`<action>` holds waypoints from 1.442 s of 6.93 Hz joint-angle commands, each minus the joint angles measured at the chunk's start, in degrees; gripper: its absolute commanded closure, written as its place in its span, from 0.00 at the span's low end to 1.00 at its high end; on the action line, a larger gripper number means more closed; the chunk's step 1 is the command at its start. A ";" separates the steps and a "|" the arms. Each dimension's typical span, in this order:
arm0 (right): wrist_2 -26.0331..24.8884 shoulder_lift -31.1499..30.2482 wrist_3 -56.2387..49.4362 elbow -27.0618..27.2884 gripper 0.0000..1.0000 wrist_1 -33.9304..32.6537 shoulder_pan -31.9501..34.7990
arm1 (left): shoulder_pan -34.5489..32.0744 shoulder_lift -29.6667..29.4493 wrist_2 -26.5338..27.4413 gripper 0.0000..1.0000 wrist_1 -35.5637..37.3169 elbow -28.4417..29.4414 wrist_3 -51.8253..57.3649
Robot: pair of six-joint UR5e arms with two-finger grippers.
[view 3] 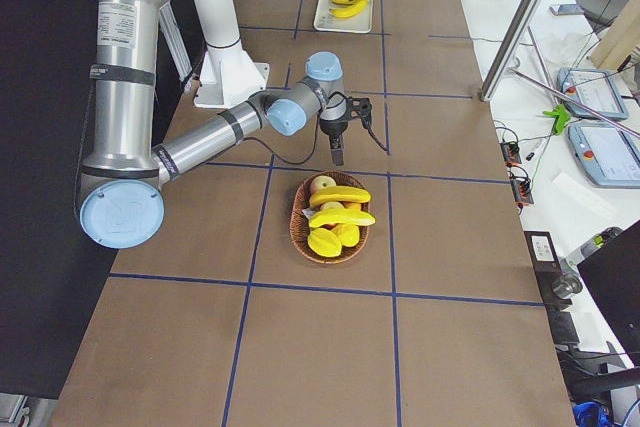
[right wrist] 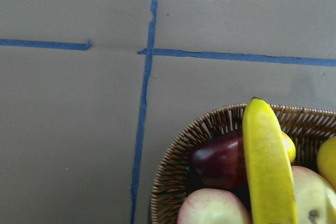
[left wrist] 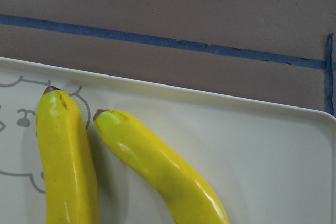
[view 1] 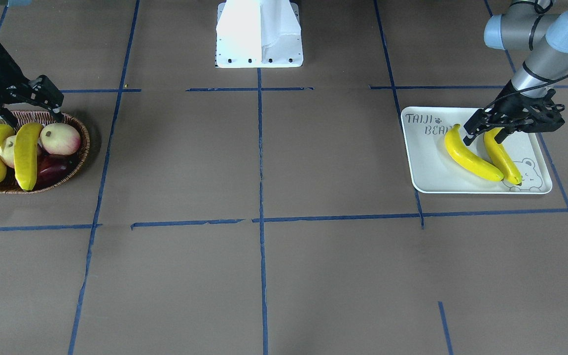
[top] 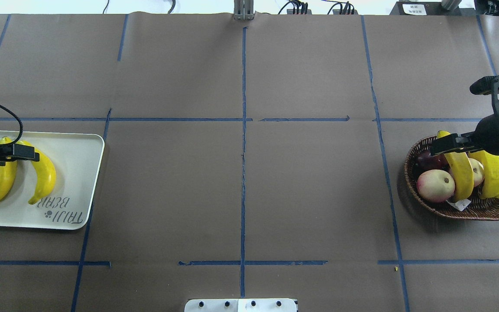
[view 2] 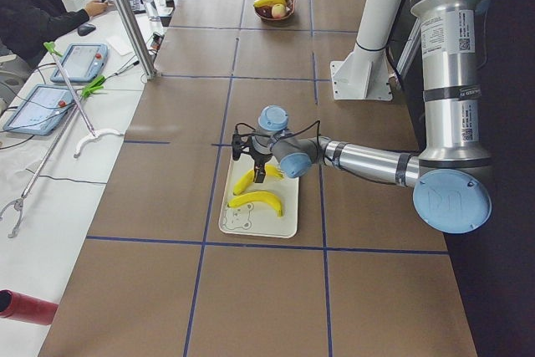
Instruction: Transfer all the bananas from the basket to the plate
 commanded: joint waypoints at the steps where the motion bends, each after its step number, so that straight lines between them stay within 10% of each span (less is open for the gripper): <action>1: -0.11 -4.65 -11.73 -0.94 0.00 0.06 3.69 | 0.02 -0.22 -0.40 0.00 0.00 -0.33 -0.03; 10: 0.24 -6.25 -17.16 -9.12 0.22 0.50 6.18 | 0.20 -1.27 -0.40 0.00 0.00 -0.42 -0.74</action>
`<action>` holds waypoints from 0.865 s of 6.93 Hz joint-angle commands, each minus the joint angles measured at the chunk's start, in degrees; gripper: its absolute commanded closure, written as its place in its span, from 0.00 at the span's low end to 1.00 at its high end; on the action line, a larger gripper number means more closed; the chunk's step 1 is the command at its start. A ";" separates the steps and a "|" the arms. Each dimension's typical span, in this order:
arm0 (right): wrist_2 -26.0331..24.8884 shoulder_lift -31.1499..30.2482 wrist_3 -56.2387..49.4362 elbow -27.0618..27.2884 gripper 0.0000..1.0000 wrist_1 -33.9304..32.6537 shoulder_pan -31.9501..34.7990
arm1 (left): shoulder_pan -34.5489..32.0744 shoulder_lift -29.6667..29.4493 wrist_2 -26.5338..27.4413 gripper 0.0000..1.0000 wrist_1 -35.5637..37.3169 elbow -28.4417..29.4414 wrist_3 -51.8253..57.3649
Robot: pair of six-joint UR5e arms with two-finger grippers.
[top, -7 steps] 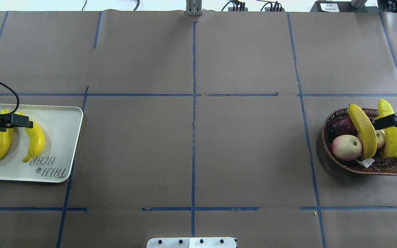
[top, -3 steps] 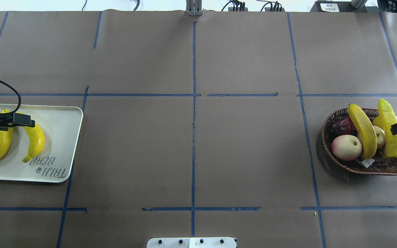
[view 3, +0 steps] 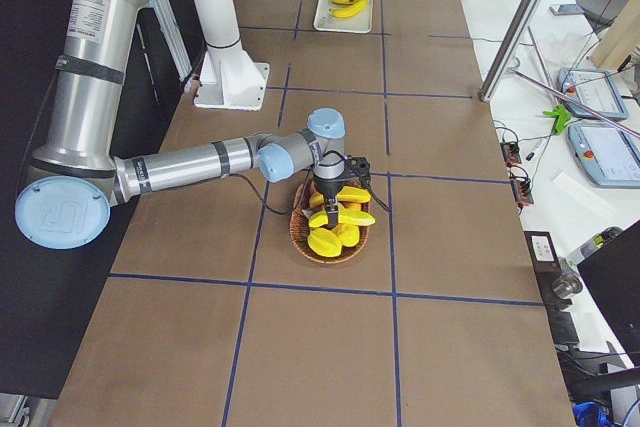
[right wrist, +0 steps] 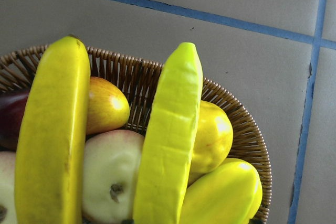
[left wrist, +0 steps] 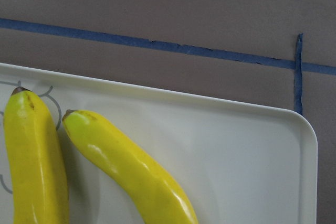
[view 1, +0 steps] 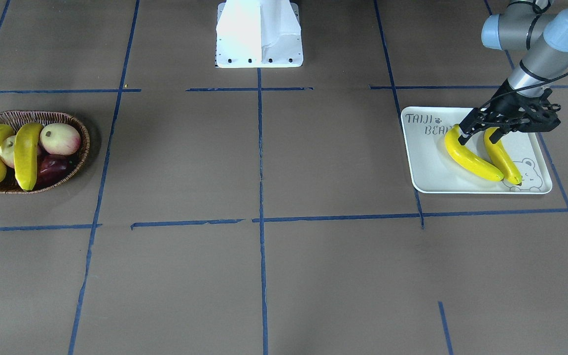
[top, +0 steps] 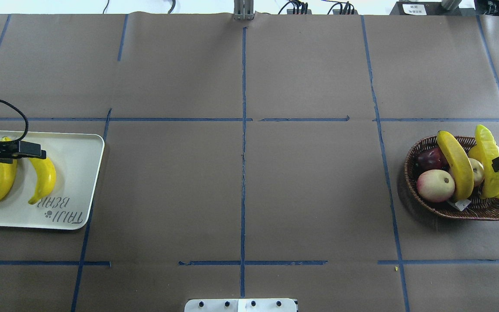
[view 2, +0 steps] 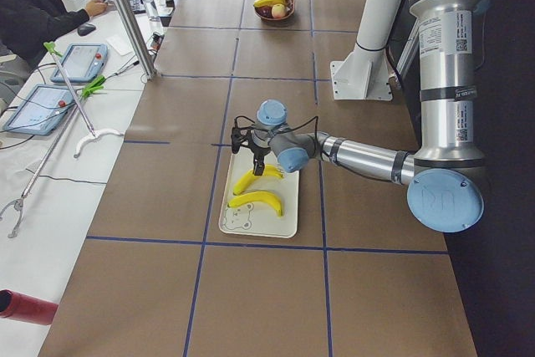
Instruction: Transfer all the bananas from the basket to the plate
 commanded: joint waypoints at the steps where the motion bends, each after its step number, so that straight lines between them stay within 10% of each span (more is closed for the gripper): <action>1: 0.19 0.05 0.06 -0.08 0.22 -0.12 -0.88 | 0.00 -0.10 0.06 0.00 0.00 -0.01 -0.15; 6: 0.19 0.13 -0.29 -1.84 0.22 -0.03 -3.51 | 0.00 -0.10 0.06 0.00 -0.09 -0.09 -0.24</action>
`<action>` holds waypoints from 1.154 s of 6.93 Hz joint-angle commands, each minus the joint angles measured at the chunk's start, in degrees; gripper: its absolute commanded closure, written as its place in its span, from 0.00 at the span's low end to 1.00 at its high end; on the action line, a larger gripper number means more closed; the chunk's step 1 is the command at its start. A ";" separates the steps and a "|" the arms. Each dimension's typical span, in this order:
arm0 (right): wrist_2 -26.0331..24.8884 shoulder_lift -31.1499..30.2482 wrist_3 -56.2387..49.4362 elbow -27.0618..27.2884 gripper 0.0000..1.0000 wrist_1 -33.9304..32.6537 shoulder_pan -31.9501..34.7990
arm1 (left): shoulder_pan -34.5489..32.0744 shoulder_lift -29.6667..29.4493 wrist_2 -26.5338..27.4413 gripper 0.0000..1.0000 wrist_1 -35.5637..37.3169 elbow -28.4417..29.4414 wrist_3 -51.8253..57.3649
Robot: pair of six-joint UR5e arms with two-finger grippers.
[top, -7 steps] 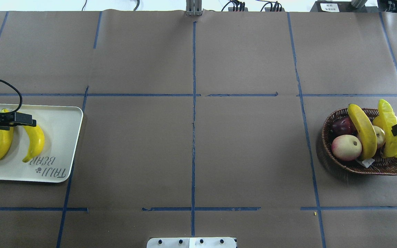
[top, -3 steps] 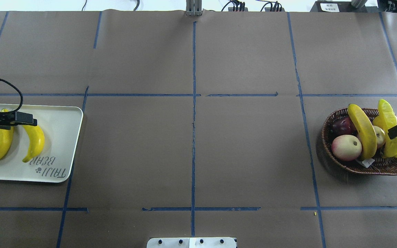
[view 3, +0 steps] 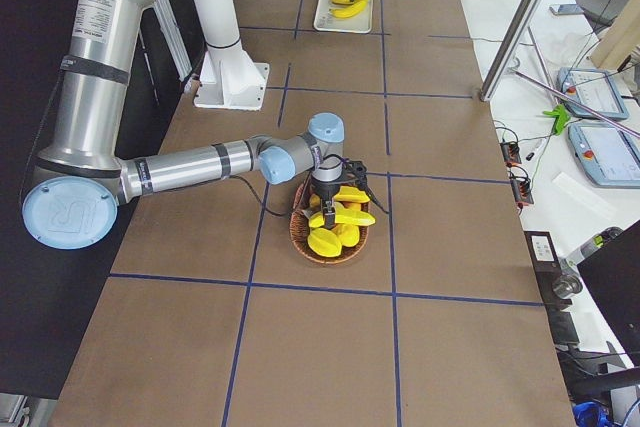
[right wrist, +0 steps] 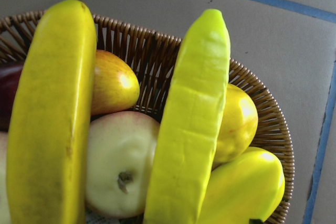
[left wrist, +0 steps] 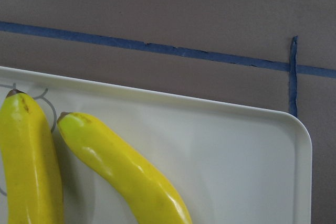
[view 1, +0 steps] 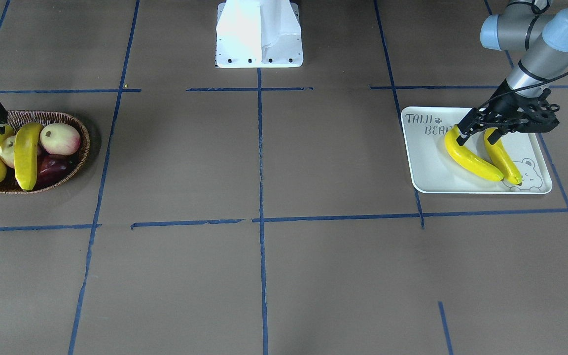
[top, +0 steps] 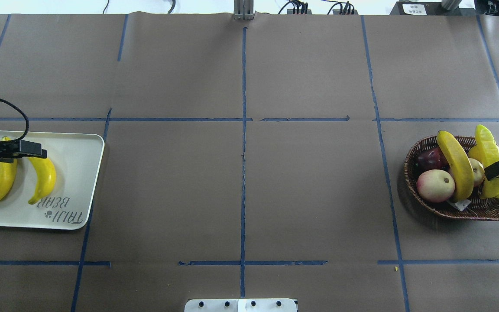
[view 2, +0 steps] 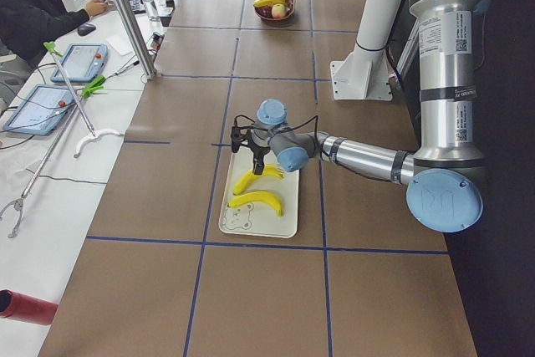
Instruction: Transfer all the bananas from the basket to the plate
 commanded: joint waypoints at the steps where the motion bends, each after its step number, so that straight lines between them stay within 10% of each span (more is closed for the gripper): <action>1: 0.00 0.09 -0.06 -0.34 0.24 0.02 -1.01 | -0.09 0.00 0.00 0.00 -0.01 -0.02 -0.03; 5: 0.00 0.79 -0.23 -1.57 0.28 -0.07 -1.28 | 0.09 -0.09 0.00 0.00 -0.01 -0.02 -0.03; 8: 0.52 1.76 -0.23 -1.66 0.95 -0.07 -1.19 | 0.00 -0.09 0.00 0.00 -0.01 -0.02 -0.03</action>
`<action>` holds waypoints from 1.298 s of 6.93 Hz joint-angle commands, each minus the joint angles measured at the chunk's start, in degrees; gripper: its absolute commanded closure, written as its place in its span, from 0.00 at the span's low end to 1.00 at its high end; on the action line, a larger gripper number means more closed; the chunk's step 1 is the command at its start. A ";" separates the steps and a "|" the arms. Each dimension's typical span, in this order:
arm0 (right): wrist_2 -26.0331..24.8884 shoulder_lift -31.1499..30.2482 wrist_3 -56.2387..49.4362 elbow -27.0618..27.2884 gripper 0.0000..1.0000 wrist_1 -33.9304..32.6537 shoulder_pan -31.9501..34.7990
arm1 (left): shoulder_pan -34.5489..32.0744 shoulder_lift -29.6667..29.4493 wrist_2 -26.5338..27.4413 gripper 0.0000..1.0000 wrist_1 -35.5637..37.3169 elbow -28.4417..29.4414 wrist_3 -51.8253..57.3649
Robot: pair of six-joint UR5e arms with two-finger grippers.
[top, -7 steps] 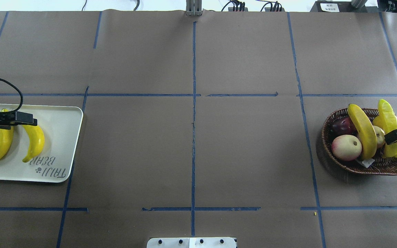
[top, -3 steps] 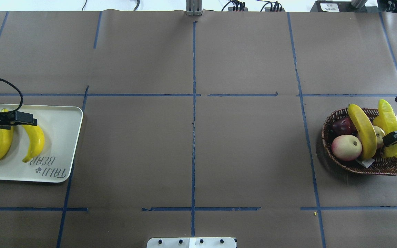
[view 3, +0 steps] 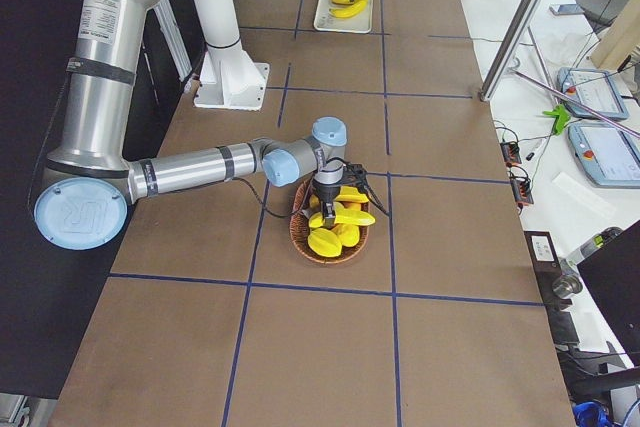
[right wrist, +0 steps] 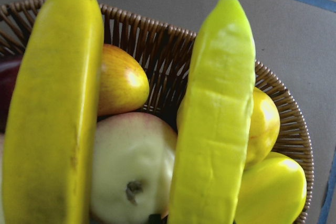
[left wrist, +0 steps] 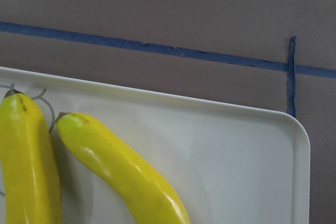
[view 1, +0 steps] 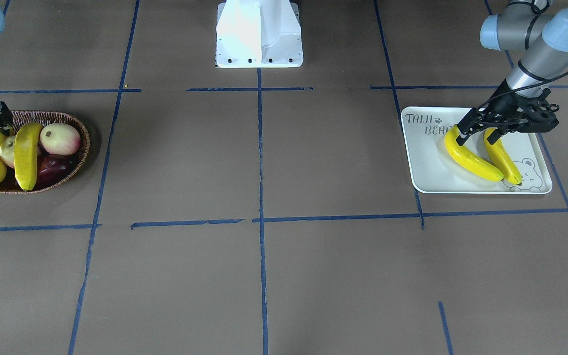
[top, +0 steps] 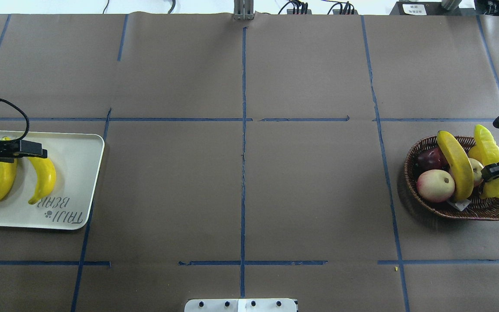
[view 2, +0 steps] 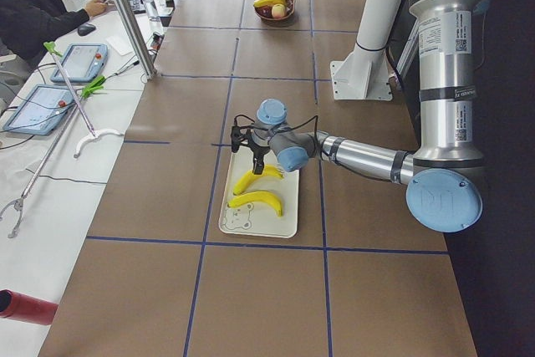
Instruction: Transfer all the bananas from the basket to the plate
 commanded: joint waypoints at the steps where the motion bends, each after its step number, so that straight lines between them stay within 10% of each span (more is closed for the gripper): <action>1: 2.49 0.23 0.00 0.68 0.99 0.42 0.41 | -0.01 0.00 0.00 0.00 0.00 0.00 0.09; 6: 6.69 -5.58 -4.21 14.82 1.00 -0.37 14.80 | -0.01 -0.27 -1.14 0.00 0.00 -0.87 0.00; 9: 19.90 13.18 17.03 8.34 0.99 2.16 12.83 | 0.07 -1.14 -1.14 0.00 -0.44 -0.97 -0.09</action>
